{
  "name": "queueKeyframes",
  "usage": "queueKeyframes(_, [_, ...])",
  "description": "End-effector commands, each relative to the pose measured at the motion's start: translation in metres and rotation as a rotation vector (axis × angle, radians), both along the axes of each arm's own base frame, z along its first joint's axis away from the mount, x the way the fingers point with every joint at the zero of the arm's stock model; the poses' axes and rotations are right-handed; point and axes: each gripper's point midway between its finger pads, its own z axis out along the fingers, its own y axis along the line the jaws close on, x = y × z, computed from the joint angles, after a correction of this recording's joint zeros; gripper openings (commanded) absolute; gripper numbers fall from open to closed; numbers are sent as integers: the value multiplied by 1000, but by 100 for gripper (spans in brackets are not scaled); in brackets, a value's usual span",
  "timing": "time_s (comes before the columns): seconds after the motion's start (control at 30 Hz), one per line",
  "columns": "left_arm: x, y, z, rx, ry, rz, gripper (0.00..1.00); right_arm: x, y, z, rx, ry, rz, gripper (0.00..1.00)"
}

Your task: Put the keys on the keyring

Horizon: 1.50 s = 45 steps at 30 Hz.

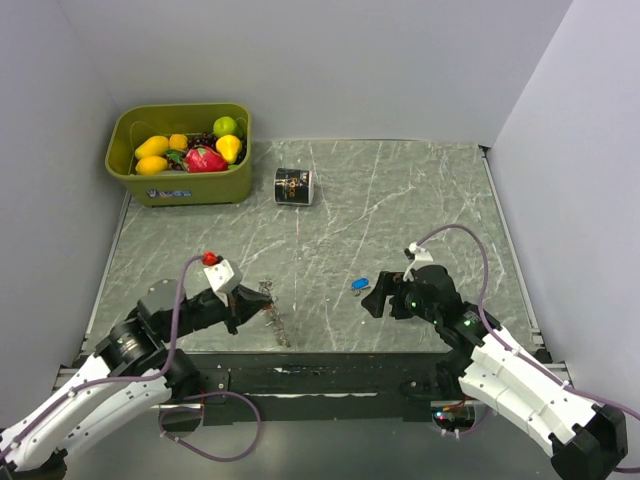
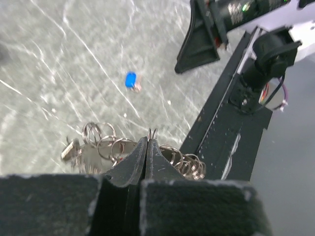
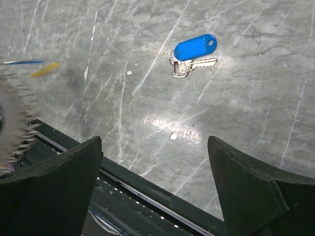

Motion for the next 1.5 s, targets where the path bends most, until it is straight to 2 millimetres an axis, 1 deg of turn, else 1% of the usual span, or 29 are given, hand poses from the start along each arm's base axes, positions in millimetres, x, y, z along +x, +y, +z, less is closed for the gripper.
queueKeyframes(0.0, [6,5,45,-61,-125,33,1,8,6,21,14,-74,23,94])
queueKeyframes(0.07, [15,0,33,-11,-104,40,1,7,8,18,21,-77,39,95])
queueKeyframes(0.13, [18,-7,27,23,-88,19,1,8,11,19,29,-80,55,96])
queueKeyframes(0.17, [22,-14,15,58,-58,5,1,8,12,19,27,-80,59,96])
queueKeyframes(0.2, [21,-20,4,74,-34,-23,1,8,12,18,20,-75,62,96])
queueKeyframes(0.23, [25,-27,2,68,-37,-35,1,9,13,18,18,-78,64,97])
queueKeyframes(0.3, [31,-38,-27,104,28,-48,1,10,13,14,4,-69,65,98])
queueKeyframes(0.33, [31,-43,-36,99,57,-57,1,11,13,12,-1,-69,63,98])
queueKeyframes(0.37, [36,-51,-37,73,57,-63,1,12,14,11,-6,-65,65,98])
queueKeyframes(0.4, [34,-54,-50,76,81,-75,1,13,14,11,-9,-65,63,99])
queueKeyframes(0.43, [35,-58,-52,56,101,-77,1,15,13,11,-13,-64,54,99])
queueKeyframes(0.47, [40,-64,-50,27,87,-72,1,15,14,11,-17,-61,56,99])
queueKeyframes(0.53, [46,-64,-55,23,90,-46,1,16,14,10,-18,-67,61,100])
queueKeyframes(0.57, [48,-65,-57,29,93,-38,1,17,17,13,-5,-81,68,100])
queueKeyframes(0.63, [50,-65,-57,28,82,-32,1,18,18,17,7,-96,74,100])
queueKeyframes(0.7, [48,-65,-58,31,75,-45,1,20,20,24,24,-132,76,100])
queueKeyframes(0.83, [45,-63,-62,45,62,-56,1,24,19,30,26,-164,64,100])
queueKeyframes(0.87, [45,-62,-63,46,59,-57,1,26,19,29,17,-159,60,100])
queueKeyframes(0.93, [43,-61,-66,46,56,-61,1,28,24,35,27,-177,82,100])
queueKeyframes(1.0, [42,-61,-69,42,58,-64,1,32,23,34,14,-174,71,100])
queueKeyframes(1.03, [42,-61,-67,33,53,-64,1,34,23,36,10,-178,66,100])
queueKeyframes(1.13, [42,-61,-66,29,50,-59,1,42,19,34,-25,-170,30,100])
queueKeyframes(1.2, [43,-61,-67,23,43,-58,1,46,19,28,-51,-146,14,99])
queueKeyframes(1.23, [44,-61,-68,19,40,-55,1,49,18,31,-58,-146,2,98])
queueKeyframes(1.3, [43,-62,-67,8,28,-64,1,51,19,22,-94,-115,-3,93])
queueKeyframes(1.33, [44,-63,-69,12,32,-64,1,52,22,23,-102,-115,2,90])
queueKeyframes(1.4, [44,-65,-72,23,41,-74,1,53,25,12,-139,-87,9,83])
queueKeyframes(1.43, [44,-65,-75,33,54,-75,1,56,28,13,-146,-86,10,81])
queueKeyframes(1.47, [43,-66,-75,36,57,-82,1,58,28,4,-181,-63,8,79])
